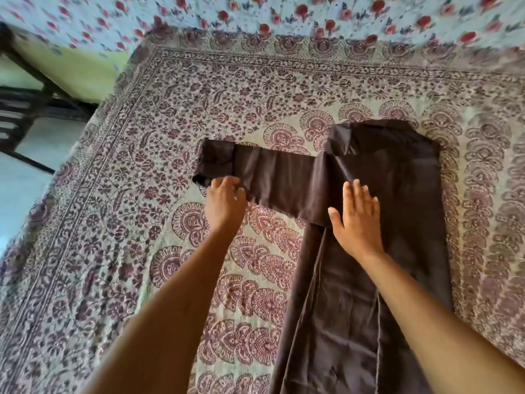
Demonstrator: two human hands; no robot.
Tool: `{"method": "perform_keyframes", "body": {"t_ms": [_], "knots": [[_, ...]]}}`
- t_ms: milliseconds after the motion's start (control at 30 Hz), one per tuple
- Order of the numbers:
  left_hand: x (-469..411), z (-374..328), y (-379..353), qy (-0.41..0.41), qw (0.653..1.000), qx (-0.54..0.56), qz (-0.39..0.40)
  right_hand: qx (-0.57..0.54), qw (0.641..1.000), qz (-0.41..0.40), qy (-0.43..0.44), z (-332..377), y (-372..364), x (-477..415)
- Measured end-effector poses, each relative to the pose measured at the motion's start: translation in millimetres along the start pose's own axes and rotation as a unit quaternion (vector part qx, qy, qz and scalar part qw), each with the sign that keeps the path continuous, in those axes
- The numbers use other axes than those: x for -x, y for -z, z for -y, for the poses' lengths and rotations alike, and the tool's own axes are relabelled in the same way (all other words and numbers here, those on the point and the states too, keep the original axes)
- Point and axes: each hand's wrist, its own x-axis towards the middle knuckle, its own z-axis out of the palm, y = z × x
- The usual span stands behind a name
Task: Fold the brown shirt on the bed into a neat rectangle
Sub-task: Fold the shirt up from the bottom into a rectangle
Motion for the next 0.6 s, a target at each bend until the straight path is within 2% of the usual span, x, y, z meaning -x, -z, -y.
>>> {"method": "perform_keyframes", "body": {"t_ms": [67, 167, 267, 333, 433, 500, 600], "knots": [[-30, 3, 0, 0.009, 0.999, -0.032, 0.003, 0.021, 0.999, 0.025, -0.018, -3, -9, -15], [-69, 13, -8, 0.064, 0.994, -0.068, 0.062, 0.031, 0.997, 0.067, -0.026, -10, -27, -28], [-92, 22, -17, 0.095, 0.987, -0.087, 0.097, 0.019, 0.999, 0.048, -0.016, -15, -39, -28], [-97, 23, -21, 0.098, 0.988, -0.092, 0.072, 0.012, 1.0, 0.026, -0.014, -16, -45, -29], [-98, 22, -16, 0.109, 0.988, -0.108, -0.017, 0.007, 1.0, 0.019, -0.012, -16, -49, -26], [-98, 19, -10, 0.115, 0.991, -0.06, -0.041, -0.007, 1.0, 0.019, -0.007, -16, -47, -26], [-85, -2, 0, 0.117, 0.981, 0.143, -0.058, -0.12, 0.991, 0.043, -0.028, -17, -36, -30]]}}
